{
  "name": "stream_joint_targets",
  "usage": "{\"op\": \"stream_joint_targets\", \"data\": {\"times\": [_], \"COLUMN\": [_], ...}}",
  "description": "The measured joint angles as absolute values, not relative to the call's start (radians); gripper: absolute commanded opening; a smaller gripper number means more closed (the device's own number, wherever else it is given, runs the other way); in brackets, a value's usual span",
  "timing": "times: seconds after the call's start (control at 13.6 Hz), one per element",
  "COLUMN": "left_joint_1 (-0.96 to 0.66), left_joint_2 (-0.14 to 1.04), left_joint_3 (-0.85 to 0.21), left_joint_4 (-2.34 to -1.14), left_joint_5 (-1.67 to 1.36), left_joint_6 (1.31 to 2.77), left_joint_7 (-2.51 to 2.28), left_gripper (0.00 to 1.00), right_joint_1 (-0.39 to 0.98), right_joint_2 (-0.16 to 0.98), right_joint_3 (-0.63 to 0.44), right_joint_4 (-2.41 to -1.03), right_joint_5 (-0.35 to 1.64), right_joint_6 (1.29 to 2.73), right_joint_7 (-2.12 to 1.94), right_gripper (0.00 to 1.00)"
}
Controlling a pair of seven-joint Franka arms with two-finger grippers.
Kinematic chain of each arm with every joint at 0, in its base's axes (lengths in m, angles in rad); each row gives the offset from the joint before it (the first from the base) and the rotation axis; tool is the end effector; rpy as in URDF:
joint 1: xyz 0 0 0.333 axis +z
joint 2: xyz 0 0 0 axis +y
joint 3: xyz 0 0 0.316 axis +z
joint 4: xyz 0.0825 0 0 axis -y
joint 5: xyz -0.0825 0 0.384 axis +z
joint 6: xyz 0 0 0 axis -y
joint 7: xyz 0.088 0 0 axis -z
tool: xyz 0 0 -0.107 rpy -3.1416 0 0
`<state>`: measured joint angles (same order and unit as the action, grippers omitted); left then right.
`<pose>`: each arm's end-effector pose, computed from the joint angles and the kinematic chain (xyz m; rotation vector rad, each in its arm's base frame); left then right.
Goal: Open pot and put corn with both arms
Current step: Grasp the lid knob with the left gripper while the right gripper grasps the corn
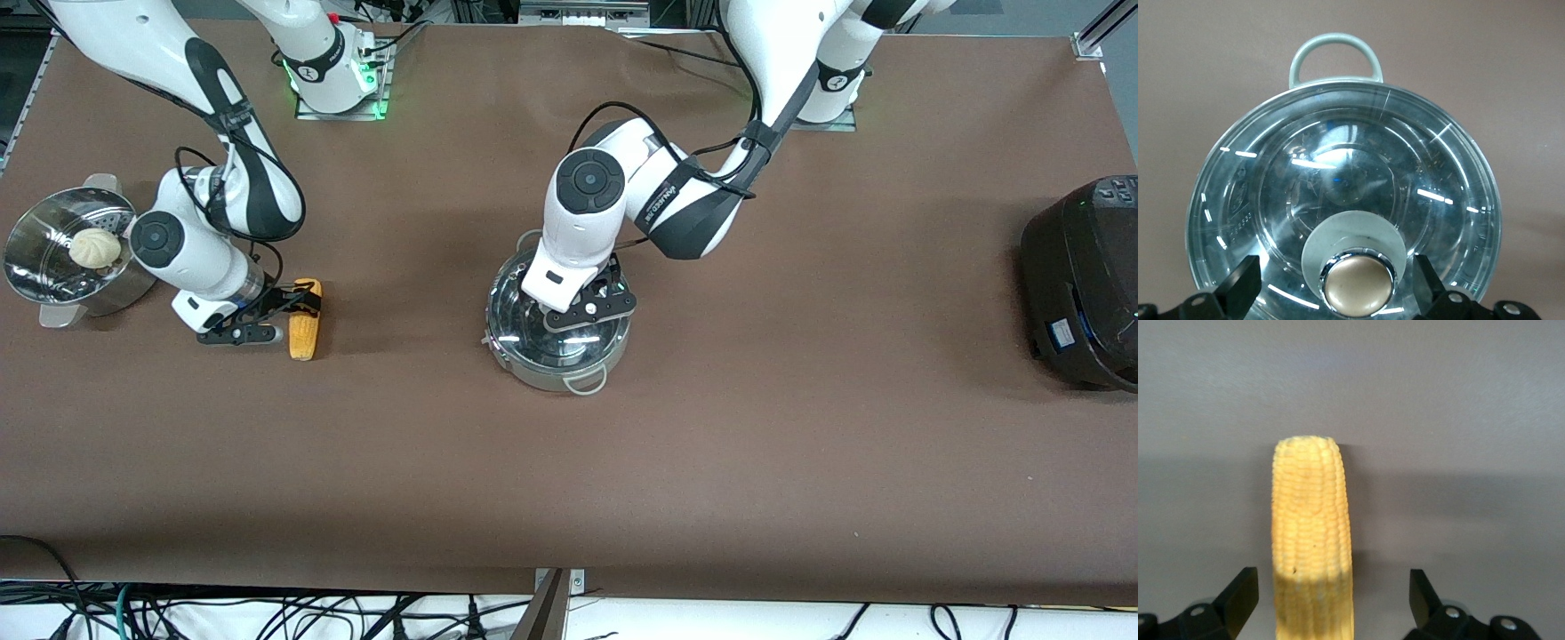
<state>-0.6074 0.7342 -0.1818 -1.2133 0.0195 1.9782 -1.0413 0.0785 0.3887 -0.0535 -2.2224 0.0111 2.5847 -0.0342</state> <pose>0.5556 -0.5060 0.3495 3.0122 0.4449 -0.0850 0.5466 0.0129 0.1957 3.1258 0.0835 -0.0404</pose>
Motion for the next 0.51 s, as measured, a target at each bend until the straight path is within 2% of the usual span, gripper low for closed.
{"op": "stream_joint_targets", "data": {"times": [0.07,0.15,0.22,0.51], "left_joint_1": [-0.610,-0.613,-0.615,-0.615], "left_joint_2": [0.738,0.740,0.741,0.742], "left_joint_3": [-0.182,-0.182,-0.182,-0.181], "left_joint_4": [-1.213,-1.213,-1.213,-1.213], "left_joint_5": [0.020,0.020,0.020,0.020], "left_joint_6": [1.978,1.981,1.984,1.988], "left_joint_7": [-1.041,-1.041,-1.041,-1.041], "left_gripper": [1.00,0.99,0.93,0.70], "right_joint_1": [0.079,0.079,0.080,0.082], "right_joint_2": [0.405,0.418,0.424,0.424], "right_joint_3": [-0.053,-0.053,-0.053,-0.051], "right_joint_4": [-2.224,-2.224,-2.224,-2.206], "right_joint_5": [0.011,0.011,0.011,0.011], "right_joint_6": [2.598,2.607,2.613,2.617], "right_joint_7": [-0.031,-0.028,-0.027,-0.028], "right_gripper": [0.54,0.08,0.00,0.00]}}
